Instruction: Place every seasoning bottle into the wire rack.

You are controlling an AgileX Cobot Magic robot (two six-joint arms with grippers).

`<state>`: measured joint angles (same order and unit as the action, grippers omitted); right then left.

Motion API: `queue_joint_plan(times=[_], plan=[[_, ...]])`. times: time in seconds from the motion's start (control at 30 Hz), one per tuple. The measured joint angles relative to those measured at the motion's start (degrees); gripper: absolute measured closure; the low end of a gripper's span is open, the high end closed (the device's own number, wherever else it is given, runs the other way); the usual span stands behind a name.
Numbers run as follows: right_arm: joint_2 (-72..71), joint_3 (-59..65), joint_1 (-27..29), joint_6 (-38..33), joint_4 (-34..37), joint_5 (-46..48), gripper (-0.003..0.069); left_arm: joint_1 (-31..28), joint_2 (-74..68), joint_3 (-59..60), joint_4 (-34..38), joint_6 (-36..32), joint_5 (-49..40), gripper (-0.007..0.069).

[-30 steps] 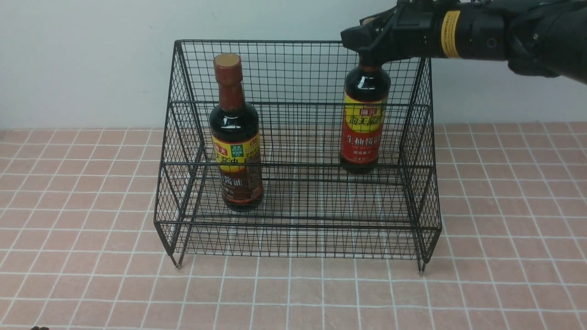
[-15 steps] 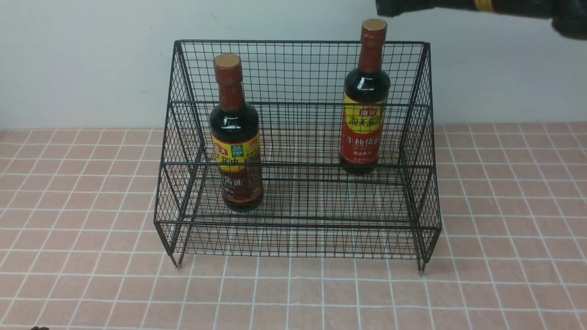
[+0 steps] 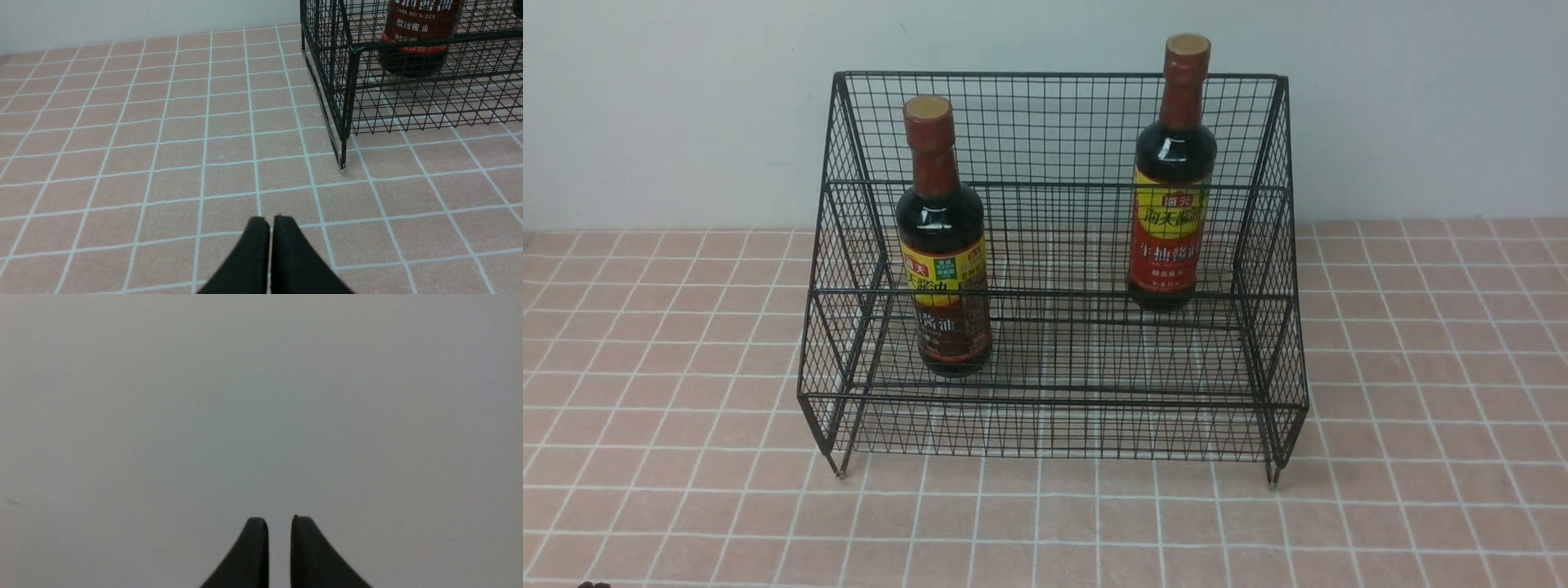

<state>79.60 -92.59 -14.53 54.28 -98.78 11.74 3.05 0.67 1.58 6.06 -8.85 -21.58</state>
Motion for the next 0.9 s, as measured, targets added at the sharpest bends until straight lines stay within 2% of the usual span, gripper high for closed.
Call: queue_joint_plan(times=[0.07, 0.13, 0.23, 0.27, 0.3, 0.33, 0.37, 0.47, 0.5, 0.53, 0.6, 0.8, 0.9], plan=[[-1.22, 0.28, 0.0, -5.54, 6.69, 9.24, 0.0635, 0.0, 0.0, 0.0, 0.0, 0.0, 0.0, 0.0631], [-1.79, 0.28, 0.0, -10.08, 16.83, 20.29, 0.0659, 0.0, 0.0, 0.0, 0.0, 0.0, 0.0, 0.0631], [-2.08, 0.28, 0.0, -18.46, 39.37, 36.52, 0.0671, 0.0, 0.0, 0.0, 0.0, 0.0, 0.0, 0.0631], [-2.08, 0.28, 0.0, -22.7, 49.81, 41.92, 0.0671, 0.0, 0.0, 0.0, 0.0, 0.0, 0.0, 0.0631], [-2.08, 0.34, 0.0, -24.25, 51.58, 42.71, 0.0671, 0.0, 0.0, 0.0, 0.0, 0.0, 0.0, 0.0631], [-2.02, 0.79, 0.0, -30.05, 65.62, 47.52, 0.0672, 0.0, 0.0, 0.0, 0.0, 0.0, 0.0, 0.0631], [-2.02, 1.28, 0.0, -34.36, 74.32, 49.2, 0.0672, 0.0, 0.0, 0.0, 0.0, 0.0, 0.0, 0.0631], [-3.1, 3.75, -1.0, -45.72, 94.35, 47.98, 0.0672, 0.0, 0.0, 0.0, 0.0, 0.0, 0.0, 0.0631], [-3.55, 4.32, -1.13, -46.23, 96.39, 47.16, 0.0672, 0.0, 0.0, 0.0, 0.0, 0.0, 0.0, 0.0631], [-5.83, 6.76, -2.24, -48.48, 101.78, 43.37, 0.0672, 0.0, 0.0, 0.0, 0.0, 0.0, 0.0, 0.0631], [-10.31, 10.89, -3.73, -48.5, 105.27, 36.73, 0.0672, 0.0, 0.0, 0.0, 0.0, 0.0, 0.0, 0.0631], [-28.29, 29.34, -6.08, -46.89, 106.6, 15.53, 0.0672, 0.0, 0.0, 0.0, 0.0, 0.0, 0.0, 0.0631], [-37.64, 38.07, -6.08, -47.07, 106.88, 10.19, 0.0672, 0.0, 0.0, 0.0, 0.0, 0.0, 0.0, 0.0631]])
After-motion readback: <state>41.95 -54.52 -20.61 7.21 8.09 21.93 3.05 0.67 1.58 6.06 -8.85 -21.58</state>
